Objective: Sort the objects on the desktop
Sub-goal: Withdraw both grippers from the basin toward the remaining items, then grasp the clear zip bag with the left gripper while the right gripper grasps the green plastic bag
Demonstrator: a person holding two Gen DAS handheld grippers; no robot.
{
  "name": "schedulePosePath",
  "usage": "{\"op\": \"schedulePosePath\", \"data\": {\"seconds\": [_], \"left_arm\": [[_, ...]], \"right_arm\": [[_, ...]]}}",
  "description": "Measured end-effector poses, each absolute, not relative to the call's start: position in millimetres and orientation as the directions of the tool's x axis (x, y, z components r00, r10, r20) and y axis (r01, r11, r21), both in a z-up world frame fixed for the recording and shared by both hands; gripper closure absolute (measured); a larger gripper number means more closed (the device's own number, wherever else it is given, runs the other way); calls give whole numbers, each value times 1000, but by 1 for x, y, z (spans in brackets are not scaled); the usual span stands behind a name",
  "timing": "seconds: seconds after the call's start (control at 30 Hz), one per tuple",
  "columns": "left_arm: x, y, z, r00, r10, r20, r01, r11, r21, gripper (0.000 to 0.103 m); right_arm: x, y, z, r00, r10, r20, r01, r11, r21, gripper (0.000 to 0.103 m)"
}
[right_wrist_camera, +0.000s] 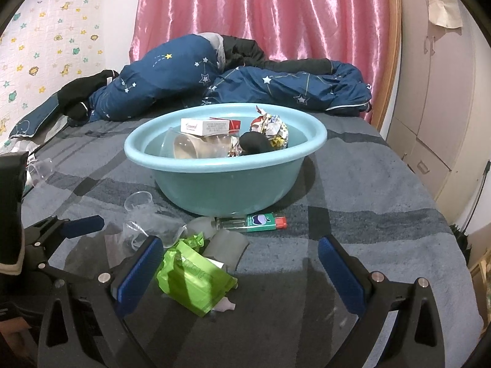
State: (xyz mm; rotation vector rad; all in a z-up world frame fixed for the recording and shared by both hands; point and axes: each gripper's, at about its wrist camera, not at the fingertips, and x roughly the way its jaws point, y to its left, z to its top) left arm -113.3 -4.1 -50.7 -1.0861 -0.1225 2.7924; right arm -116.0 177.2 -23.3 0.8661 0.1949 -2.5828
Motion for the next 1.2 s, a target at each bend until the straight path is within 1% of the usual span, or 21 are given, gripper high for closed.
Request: {"op": "schedulePosePath", "data": {"seconds": [0.07, 0.13, 0.17, 0.2, 0.23, 0.27, 0.33, 0.37, 0.47, 0.73, 0.9, 1.2], "left_arm": [[-116, -4, -52, -725, 173, -667, -104, -984, -141, 0], [-118, -4, -53, -719, 185, -669, -113, -982, -150, 8], [-118, -4, -54, -716, 199, -669, -125, -980, -158, 23], [-118, -3, -54, -712, 220, -666, -144, -975, -168, 47], [-118, -2, -54, -709, 238, -664, -166, -971, -172, 60], [-117, -2, -54, -712, 232, -663, -167, -973, -161, 67], [-115, -2, -52, -714, 241, -657, -179, -970, -163, 74], [-113, -4, -50, -716, 248, -652, -183, -969, -168, 79], [-108, -7, -45, -723, 245, -645, -190, -969, -155, 81], [-96, -21, -37, -735, 212, -644, -159, -977, -141, 81], [-91, -33, -33, -746, 194, -638, -133, -981, -142, 81], [-92, -50, -35, -744, 170, -647, -92, -984, -153, 81]], "right_arm": [[-118, 178, -24, -718, -334, -610, 416, -910, 9, 0], [-119, 179, -25, -710, -333, -621, 411, -912, 20, 0], [-120, 179, -26, -704, -332, -628, 409, -912, 24, 0], [-120, 179, -26, -705, -329, -628, 405, -914, 23, 0], [-120, 180, -26, -706, -327, -628, 403, -915, 23, 0], [-120, 180, -27, -704, -327, -630, 404, -914, 23, 0], [-120, 180, -27, -702, -325, -633, 402, -915, 25, 0], [-120, 179, -28, -700, -327, -635, 403, -915, 27, 0], [-120, 178, -28, -697, -331, -636, 405, -914, 32, 0], [-116, 166, -25, -689, -342, -639, 431, -902, 18, 0], [-119, 161, -33, -657, -358, -663, 447, -894, 40, 0], [-118, 138, -46, -621, -334, -710, 522, -851, -57, 0]]}}
